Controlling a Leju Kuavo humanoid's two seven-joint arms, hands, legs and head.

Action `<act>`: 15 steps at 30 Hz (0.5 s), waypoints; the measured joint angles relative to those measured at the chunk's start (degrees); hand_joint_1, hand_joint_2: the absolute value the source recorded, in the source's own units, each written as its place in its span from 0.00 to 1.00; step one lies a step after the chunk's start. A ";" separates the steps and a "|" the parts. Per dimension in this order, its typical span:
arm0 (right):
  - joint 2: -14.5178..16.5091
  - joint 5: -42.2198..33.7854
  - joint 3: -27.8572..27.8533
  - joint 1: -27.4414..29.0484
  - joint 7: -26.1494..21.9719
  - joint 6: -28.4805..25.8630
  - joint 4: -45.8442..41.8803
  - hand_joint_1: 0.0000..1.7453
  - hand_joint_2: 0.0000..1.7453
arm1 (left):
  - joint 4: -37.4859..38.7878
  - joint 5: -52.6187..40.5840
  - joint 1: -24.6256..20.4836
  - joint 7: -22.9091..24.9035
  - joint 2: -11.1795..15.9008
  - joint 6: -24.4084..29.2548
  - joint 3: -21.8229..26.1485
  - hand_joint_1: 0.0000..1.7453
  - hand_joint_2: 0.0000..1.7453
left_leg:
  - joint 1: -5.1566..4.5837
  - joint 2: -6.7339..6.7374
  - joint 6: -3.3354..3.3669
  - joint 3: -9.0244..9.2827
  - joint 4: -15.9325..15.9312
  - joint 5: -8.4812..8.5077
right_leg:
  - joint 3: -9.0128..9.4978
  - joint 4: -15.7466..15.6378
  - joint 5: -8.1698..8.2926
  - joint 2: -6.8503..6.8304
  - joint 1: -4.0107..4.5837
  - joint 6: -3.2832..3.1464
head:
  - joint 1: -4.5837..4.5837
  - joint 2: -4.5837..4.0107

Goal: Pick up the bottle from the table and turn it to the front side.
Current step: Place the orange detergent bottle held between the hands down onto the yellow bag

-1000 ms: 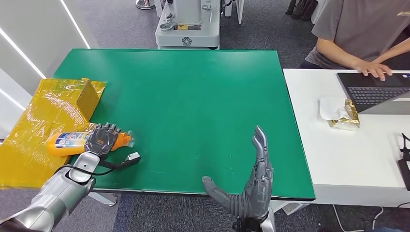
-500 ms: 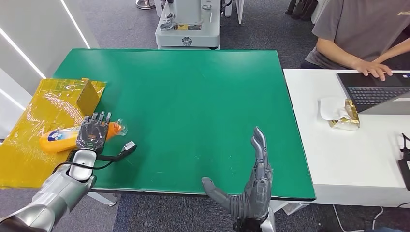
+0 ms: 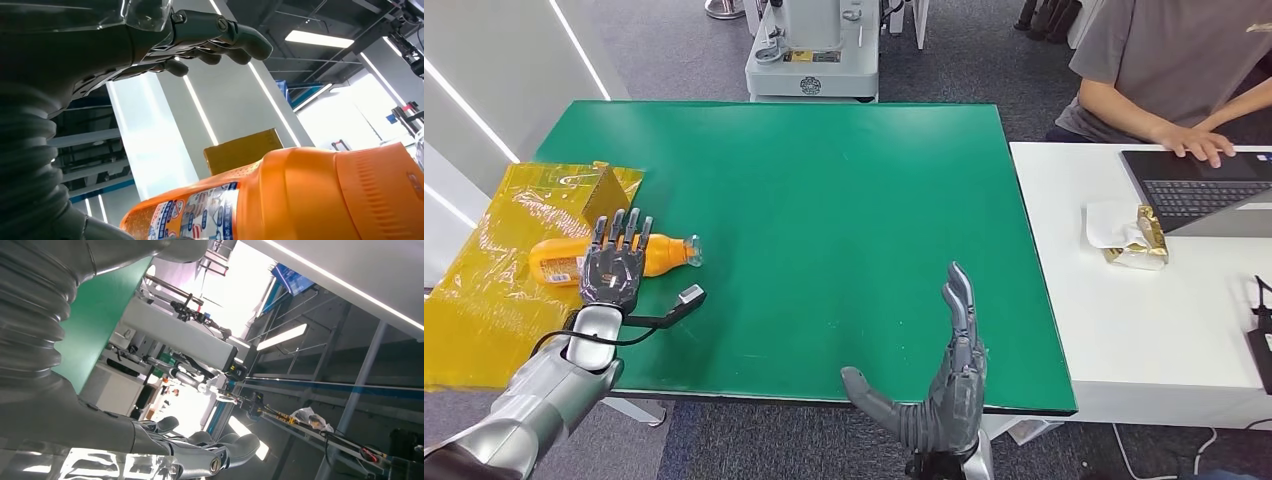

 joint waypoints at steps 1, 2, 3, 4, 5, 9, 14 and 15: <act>0.00 -0.04 0.00 0.00 0.00 0.00 0.01 0.00 1.00 | 0.01 -0.01 -0.01 0.32 0.00 0.09 0.01 0.00 1.00 | 0.00 0.00 0.00 0.00 0.00 0.00 | 0.00 0.00 0.00 0.00 0.00 0.00 | 0.01 0.00; 0.00 -0.09 0.00 -0.01 0.00 0.00 0.02 0.00 1.00 | 0.00 -0.01 -0.01 0.69 0.01 0.17 0.01 0.00 1.00 | 0.00 0.00 0.00 0.00 0.00 0.00 | 0.00 0.00 0.00 0.00 0.00 0.00 | 0.01 0.00; 0.00 -0.19 0.00 -0.01 0.00 0.00 0.04 0.00 1.00 | -0.01 -0.02 -0.01 1.04 0.03 0.23 0.02 0.00 1.00 | 0.00 0.00 0.00 0.00 0.00 0.00 | 0.00 0.00 0.00 0.00 0.00 0.00 | 0.00 0.00; 0.00 -0.26 0.00 -0.01 0.00 0.00 0.06 0.00 1.00 | -0.04 -0.01 0.01 1.34 0.07 0.26 0.04 0.00 1.00 | 0.00 0.00 0.00 0.00 0.00 0.00 | 0.00 0.00 0.00 0.00 0.00 0.00 | 0.00 0.00; 0.00 -0.36 0.00 -0.02 0.00 0.00 0.08 0.00 1.00 | -0.13 -0.01 0.03 1.57 0.14 0.26 0.09 0.00 1.00 | 0.00 0.00 0.00 0.00 0.00 0.00 | 0.00 0.00 0.00 0.00 0.00 0.00 | -0.01 0.00; 0.00 -0.63 0.00 -0.04 0.00 0.00 0.17 0.00 1.00 | -1.59 -0.02 0.33 1.99 0.59 0.26 1.07 0.00 1.00 | 0.00 -0.01 0.00 -0.01 0.00 0.00 | 0.00 0.00 0.00 -0.01 0.00 0.00 | 0.00 0.00; 0.00 -1.33 0.05 -0.13 0.00 0.00 0.45 0.00 1.00 | -13.88 0.10 5.25 -3.37 0.51 0.35 8.93 0.00 1.00 | -0.03 0.03 0.00 0.01 0.02 0.00 | -0.03 -0.02 0.00 0.03 -0.01 0.00 | -0.01 0.00; 0.00 -1.66 0.10 -0.21 0.00 0.00 0.59 0.00 1.00 | -18.92 0.35 7.06 -7.91 -0.26 0.40 12.83 0.00 1.00 | -0.03 0.03 0.00 0.00 0.04 0.00 | -0.05 -0.03 0.00 0.04 -0.01 0.00 | -0.01 0.00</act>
